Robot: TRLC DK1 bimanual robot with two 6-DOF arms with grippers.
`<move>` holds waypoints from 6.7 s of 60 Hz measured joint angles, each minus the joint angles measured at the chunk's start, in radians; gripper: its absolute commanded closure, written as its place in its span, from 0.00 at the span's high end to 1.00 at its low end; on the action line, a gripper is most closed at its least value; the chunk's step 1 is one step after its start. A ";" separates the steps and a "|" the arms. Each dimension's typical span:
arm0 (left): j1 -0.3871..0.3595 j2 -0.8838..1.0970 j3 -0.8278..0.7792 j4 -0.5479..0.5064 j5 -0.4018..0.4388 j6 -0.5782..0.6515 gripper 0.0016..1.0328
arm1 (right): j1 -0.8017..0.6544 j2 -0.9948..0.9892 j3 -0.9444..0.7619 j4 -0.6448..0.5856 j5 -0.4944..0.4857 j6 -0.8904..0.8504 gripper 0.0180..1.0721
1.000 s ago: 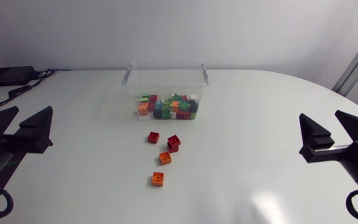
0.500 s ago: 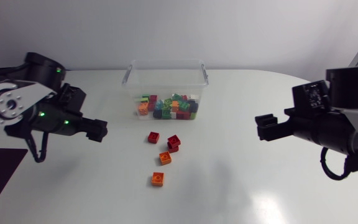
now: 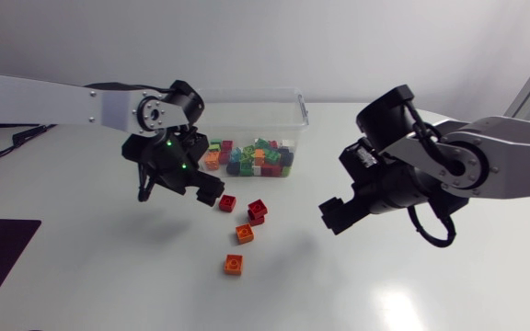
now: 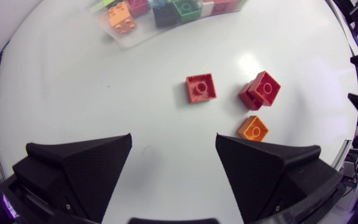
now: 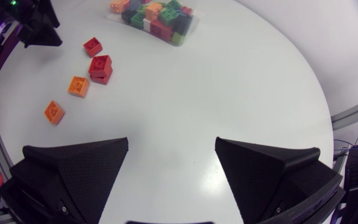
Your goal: Place the duplo bricks in the container
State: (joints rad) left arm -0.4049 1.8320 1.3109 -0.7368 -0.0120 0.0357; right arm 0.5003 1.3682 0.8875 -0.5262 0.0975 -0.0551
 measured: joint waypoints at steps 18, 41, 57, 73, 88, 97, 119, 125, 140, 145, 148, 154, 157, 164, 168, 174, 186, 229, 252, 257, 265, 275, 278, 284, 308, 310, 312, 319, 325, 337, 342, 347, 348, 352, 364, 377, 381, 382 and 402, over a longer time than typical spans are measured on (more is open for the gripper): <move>-0.055 0.178 0.161 -0.044 -0.002 -0.084 0.89 | 0.062 0.084 0.089 -0.027 -0.007 0.007 0.95; -0.064 0.308 0.255 -0.031 -0.043 -0.172 0.66 | 0.078 0.110 0.108 -0.032 -0.024 0.007 0.95; -0.069 0.329 0.248 0.070 -0.043 -0.201 0.24 | 0.109 0.127 0.147 -0.040 -0.027 0.007 0.92; -0.020 0.282 0.177 0.099 -0.038 -0.204 0.23 | 0.129 0.251 0.240 -0.079 -0.076 0.030 0.92; 0.062 0.022 0.022 0.093 -0.038 -0.192 0.23 | 0.143 0.403 0.422 -0.157 -0.151 0.074 0.92; 0.114 -0.114 0.004 0.094 -0.038 -0.173 0.23 | 0.167 0.525 0.542 -0.210 -0.154 0.109 0.89; 0.193 -0.311 0.004 0.114 -0.026 -0.139 0.23 | 0.185 0.733 0.776 -0.312 -0.192 0.189 0.86; 0.209 -0.330 0.005 0.126 -0.023 -0.136 0.23 | 0.185 0.777 0.816 -0.317 -0.191 0.210 0.86; 0.220 -0.358 0.005 0.183 -0.008 -0.136 0.23 | 0.177 0.852 0.826 -0.335 -0.172 0.238 0.73; 0.219 -0.373 0.005 0.202 -0.007 -0.136 0.23 | 0.172 0.859 0.828 -0.335 -0.171 0.239 0.72; 0.219 -0.377 0.005 0.213 -0.007 -0.136 0.23 | 0.172 0.861 0.834 -0.335 -0.168 0.239 0.66; 0.219 -0.377 0.005 0.236 -0.004 -0.136 0.23 | 0.172 0.864 0.844 -0.333 -0.168 0.239 0.55; 0.217 -0.377 0.005 0.246 -0.004 -0.136 0.23 | 0.172 0.868 0.846 -0.330 -0.167 0.239 0.48; 0.214 -0.377 0.005 0.257 -0.003 -0.136 0.23 | 0.172 0.882 0.852 -0.330 -0.160 0.239 0.42; 0.212 -0.377 0.005 0.264 -0.003 -0.136 0.23 | 0.172 0.890 0.854 -0.330 -0.151 0.239 0.33; 0.212 -0.377 0.005 0.269 -0.003 -0.136 0.23 | 0.173 0.890 0.853 -0.310 -0.141 0.239 0.26; 0.196 -0.370 0.008 0.325 0.012 -0.136 0.23 | 0.169 0.795 0.800 -0.316 -0.119 0.233 0.26; 0.081 0.055 0.261 0.534 -0.024 -0.159 0.91 | 0.067 0.491 0.841 -0.290 -0.089 0.218 0.27; 0.079 -0.286 0.031 0.508 0.082 -0.008 0.93 | 0.011 0.483 0.866 -0.063 -0.085 0.200 0.28; 0.079 -0.384 -0.030 0.443 0.152 0.051 0.93 | 0.010 0.497 0.875 -0.006 -0.085 0.192 0.28; 0.076 -0.477 -0.150 0.384 0.234 0.154 0.89 | 0.008 0.546 0.898 0.074 -0.085 0.189 0.28; 0.055 -0.532 -0.280 0.299 0.327 0.306 0.89 | 0.008 0.629 0.913 0.171 -0.070 0.179 0.30; 0.046 -0.546 -0.312 0.288 0.344 0.350 0.89 | 0.008 0.649 0.918 0.189 -0.063 0.172 0.32; 0.020 -0.562 -0.364 0.257 0.376 0.492 0.89 | 0.008 0.708 0.948 0.212 -0.039 0.151 0.72; -0.095 -0.494 -0.492 0.240 0.382 0.873 0.89 | 0.000 0.576 0.813 0.246 -0.039 0.068 0.96; -0.103 -0.468 -0.500 0.240 0.382 0.902 0.89 | 0.000 0.520 0.767 0.267 -0.063 0.052 0.96; -0.109 -0.443 -0.508 0.241 0.382 0.933 0.89 | 0.000 0.470 0.725 0.287 -0.082 0.038 0.96; -0.114 -0.384 -0.520 0.262 0.397 1.012 0.88 | 0.004 0.341 0.621 0.281 -0.128 -0.108 0.96; -0.115 -0.341 -0.520 0.283 0.418 1.050 0.84 | 0.020 0.278 0.554 0.214 -0.128 -0.204 0.96; -0.170 -0.182 -0.430 0.194 0.387 1.053 0.76 | 0.053 0.230 0.426 0.114 -0.147 -0.303 0.96; -0.204 -0.107 -0.345 0.140 0.323 1.019 0.75 | 0.048 0.229 0.392 0.109 -0.146 -0.317 0.96; -0.227 -0.079 -0.298 0.116 0.275 0.987 0.75 | 0.039 0.227 0.367 0.107 -0.146 -0.328 0.96; -0.230 -0.074 -0.291 0.113 0.268 0.982 0.75 | 0.036 0.226 0.362 0.107 -0.146 -0.329 0.96; -0.240 -0.050 -0.267 0.103 0.245 0.966 0.69 | 0.031 0.221 0.344 0.107 -0.146 -0.339 0.96; -0.246 0.026 -0.234 0.080 0.237 0.939 0.36 | 0.028 0.207 0.317 0.106 -0.147 -0.352 0.95; -0.245 0.040 -0.225 0.070 0.238 0.921 0.09 | 0.029 0.206 0.269 0.103 -0.224 -0.404 0.95; -0.234 0.032 -0.225 0.042 0.238 0.921 0.09 | 0.039 0.206 0.240 0.099 -0.252 -0.435 0.95; -0.231 0.027 -0.226 0.035 0.238 0.921 0.09 | 0.043 0.206 0.236 0.097 -0.252 -0.441 0.95; -0.119 -0.255 -0.254 -0.055 0.238 0.921 0.09 | 0.169 0.304 0.209 0.092 -0.282 -0.548 0.95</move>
State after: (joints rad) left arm -0.5236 1.5772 1.0573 -0.7914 0.2260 0.9566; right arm 0.6689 1.6722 1.0966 -0.4343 -0.1844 -0.6029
